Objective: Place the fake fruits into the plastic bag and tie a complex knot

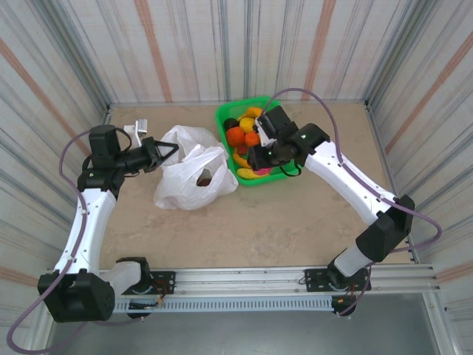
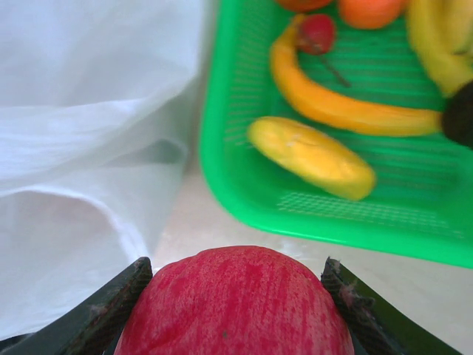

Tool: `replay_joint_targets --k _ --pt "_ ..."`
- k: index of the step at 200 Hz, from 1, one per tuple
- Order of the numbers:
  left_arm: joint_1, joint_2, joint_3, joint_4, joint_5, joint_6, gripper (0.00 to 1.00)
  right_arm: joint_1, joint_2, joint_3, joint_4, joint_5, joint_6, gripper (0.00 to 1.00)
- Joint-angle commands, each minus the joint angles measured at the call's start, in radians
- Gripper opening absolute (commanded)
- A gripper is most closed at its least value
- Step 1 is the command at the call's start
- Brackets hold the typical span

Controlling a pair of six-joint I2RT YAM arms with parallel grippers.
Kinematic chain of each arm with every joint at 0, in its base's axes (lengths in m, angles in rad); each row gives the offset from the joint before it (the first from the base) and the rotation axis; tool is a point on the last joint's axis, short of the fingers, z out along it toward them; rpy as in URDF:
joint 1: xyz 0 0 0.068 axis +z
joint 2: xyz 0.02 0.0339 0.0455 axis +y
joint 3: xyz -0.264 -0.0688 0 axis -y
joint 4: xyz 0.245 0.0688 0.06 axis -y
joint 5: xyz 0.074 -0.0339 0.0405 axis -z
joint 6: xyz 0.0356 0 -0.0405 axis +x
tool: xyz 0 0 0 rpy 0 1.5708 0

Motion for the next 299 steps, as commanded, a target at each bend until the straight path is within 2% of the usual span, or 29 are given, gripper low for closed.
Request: replay_joint_targets --k 1,50,101,167,239,299 --pt "0.006 -0.007 -0.003 0.006 0.010 -0.002 0.00 0.038 -0.016 -0.005 0.089 -0.106 0.054 0.58" --pt "0.005 -0.012 -0.009 0.005 0.012 -0.001 0.00 0.106 0.039 0.030 0.158 -0.201 0.071 0.58" --pt "0.005 -0.008 -0.014 0.022 0.012 -0.008 0.00 0.177 0.035 -0.013 0.272 -0.319 0.119 0.58" --pt "0.006 -0.009 -0.022 0.028 0.015 -0.014 0.00 0.262 0.120 0.019 0.420 -0.360 0.167 0.58" --pt "0.006 -0.014 -0.020 0.033 0.022 -0.019 0.00 0.275 0.243 0.041 0.605 -0.240 0.201 0.58" --pt "0.006 -0.011 -0.016 0.041 0.000 -0.025 0.00 0.255 0.325 0.049 0.669 -0.156 0.199 0.59"
